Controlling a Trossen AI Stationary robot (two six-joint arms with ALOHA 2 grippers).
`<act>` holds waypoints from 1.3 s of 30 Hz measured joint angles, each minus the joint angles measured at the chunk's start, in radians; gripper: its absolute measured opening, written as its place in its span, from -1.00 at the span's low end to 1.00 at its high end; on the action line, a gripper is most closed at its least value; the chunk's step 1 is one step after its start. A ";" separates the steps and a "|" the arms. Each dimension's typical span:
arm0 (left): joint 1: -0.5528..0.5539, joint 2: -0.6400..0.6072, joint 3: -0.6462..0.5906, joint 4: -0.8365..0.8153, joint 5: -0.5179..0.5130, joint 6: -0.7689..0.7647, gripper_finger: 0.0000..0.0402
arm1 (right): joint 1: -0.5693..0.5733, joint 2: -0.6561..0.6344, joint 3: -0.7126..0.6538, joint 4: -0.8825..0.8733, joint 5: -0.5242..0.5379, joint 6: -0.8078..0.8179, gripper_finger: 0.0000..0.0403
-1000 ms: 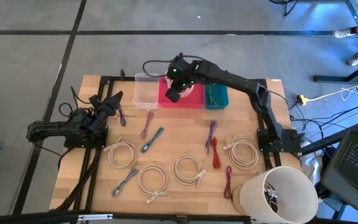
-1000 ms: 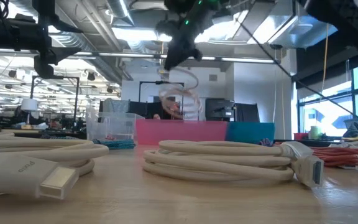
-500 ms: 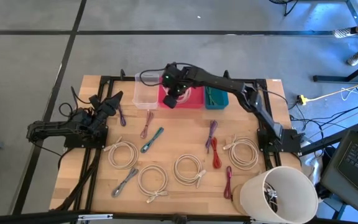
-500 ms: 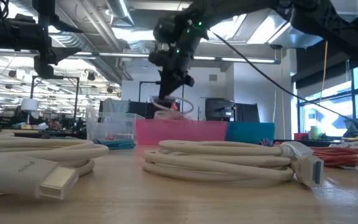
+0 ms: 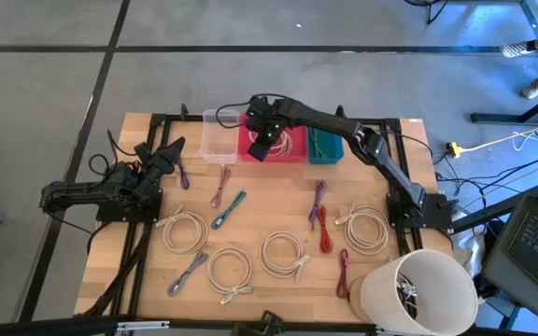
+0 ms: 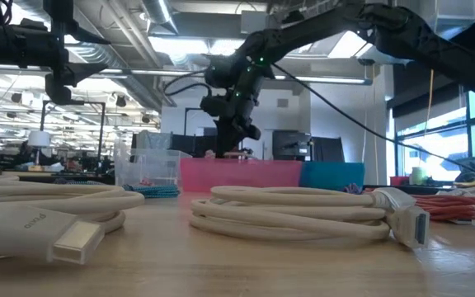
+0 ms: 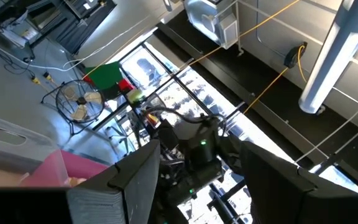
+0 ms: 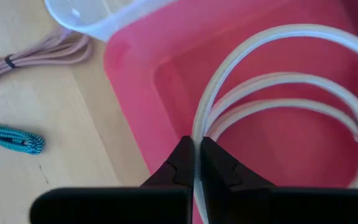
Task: Pick & Place USB Port
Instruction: Put the light brown HDMI cable into the pink bin
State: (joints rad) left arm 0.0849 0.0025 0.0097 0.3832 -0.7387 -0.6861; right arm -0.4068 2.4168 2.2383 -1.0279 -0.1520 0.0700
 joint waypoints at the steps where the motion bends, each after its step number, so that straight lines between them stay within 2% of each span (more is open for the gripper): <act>1: 0.000 0.000 0.000 0.000 0.000 0.000 0.08 | -0.002 0.006 0.000 0.008 -0.011 0.000 -0.96; 4: 0.000 0.000 0.000 0.000 0.000 0.000 0.08 | -0.003 0.010 0.000 0.038 -0.056 -0.008 -0.96; 30: 0.000 0.000 0.000 0.000 -0.003 0.000 0.08 | 0.029 0.010 0.000 0.098 -0.110 -0.100 -0.96; 33: 0.000 0.000 0.000 0.000 -0.002 0.000 0.08 | 0.029 0.010 0.000 0.101 -0.075 -0.079 -0.86; 39: 0.000 0.000 0.000 0.000 -0.002 0.000 0.08 | 0.026 0.010 0.000 0.097 -0.033 -0.078 -0.53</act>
State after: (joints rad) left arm 0.0849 0.0025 0.0097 0.3836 -0.7403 -0.6857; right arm -0.3813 2.4271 2.2383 -0.9314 -0.1855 -0.0082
